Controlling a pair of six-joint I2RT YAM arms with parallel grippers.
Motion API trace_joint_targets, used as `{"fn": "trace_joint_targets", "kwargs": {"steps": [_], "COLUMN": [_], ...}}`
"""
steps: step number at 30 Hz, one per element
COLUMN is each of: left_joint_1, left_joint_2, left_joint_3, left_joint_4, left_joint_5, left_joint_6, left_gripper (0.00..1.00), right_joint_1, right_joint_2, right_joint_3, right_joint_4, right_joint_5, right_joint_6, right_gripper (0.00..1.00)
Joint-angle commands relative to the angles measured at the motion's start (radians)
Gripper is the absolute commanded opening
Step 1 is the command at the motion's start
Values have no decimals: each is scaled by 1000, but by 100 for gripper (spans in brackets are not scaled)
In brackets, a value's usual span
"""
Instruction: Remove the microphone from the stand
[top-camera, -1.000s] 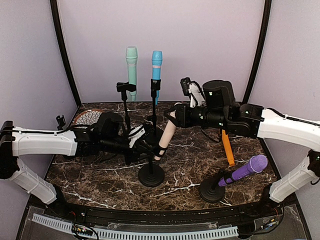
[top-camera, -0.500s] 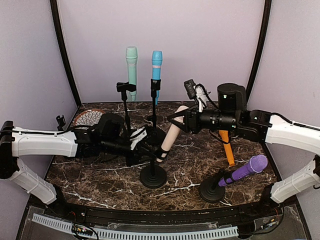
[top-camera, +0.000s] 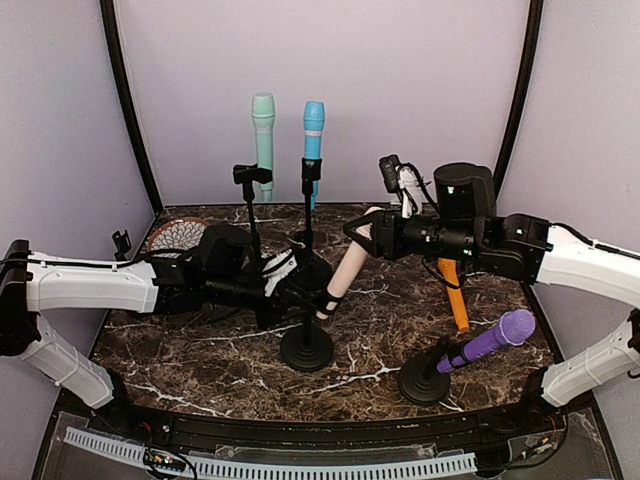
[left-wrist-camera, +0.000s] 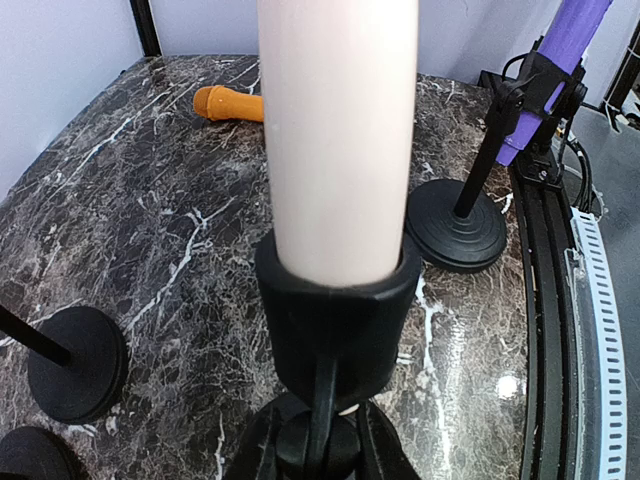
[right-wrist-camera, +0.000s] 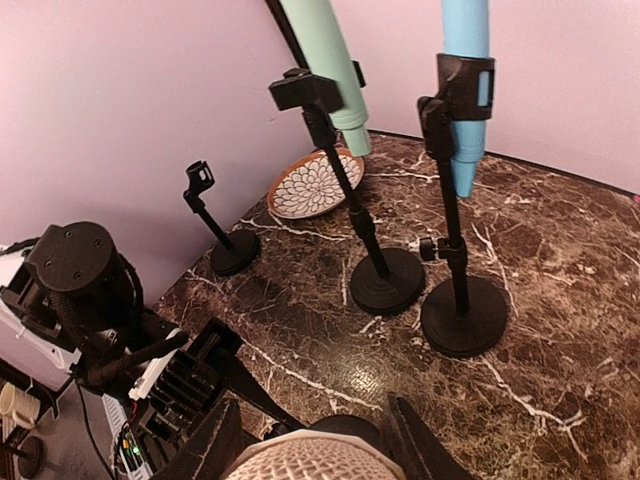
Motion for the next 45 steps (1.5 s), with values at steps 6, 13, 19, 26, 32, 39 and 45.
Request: {"fn": "trace_joint_targets", "kwargs": {"steps": [6,13,19,26,32,39,45], "left_joint_1": [-2,-5,-4,-6,-6,-7,-9], "left_joint_2": [3,7,7,3,8,18,26], "left_joint_3": [-1,-1,2,1,4,8,10], "left_joint_4": [-76,-75,-76,-75,-75,-101,-102], "left_joint_5": [-78,-75,-59,-31,-29,-31,-34], "left_joint_6": [23,20,17,18,17,18,18], "left_gripper": [0,0,0,0,0,0,0], "right_joint_1": [-18,-20,-37,-109,-121,-122,-122], "right_joint_2": [-34,-51,-102,-148,-178,-176,-168], "right_joint_3": [124,103,44,-13,-30,3,14], "right_joint_4": [-91,-28,99,223,288,271,272], "right_joint_5": [392,327,154,-135,-313,-404,-389], "right_joint_6": [110,63,-10,-29,-76,-123,-126], "right_gripper": [15,15,15,15,15,15,15]}}
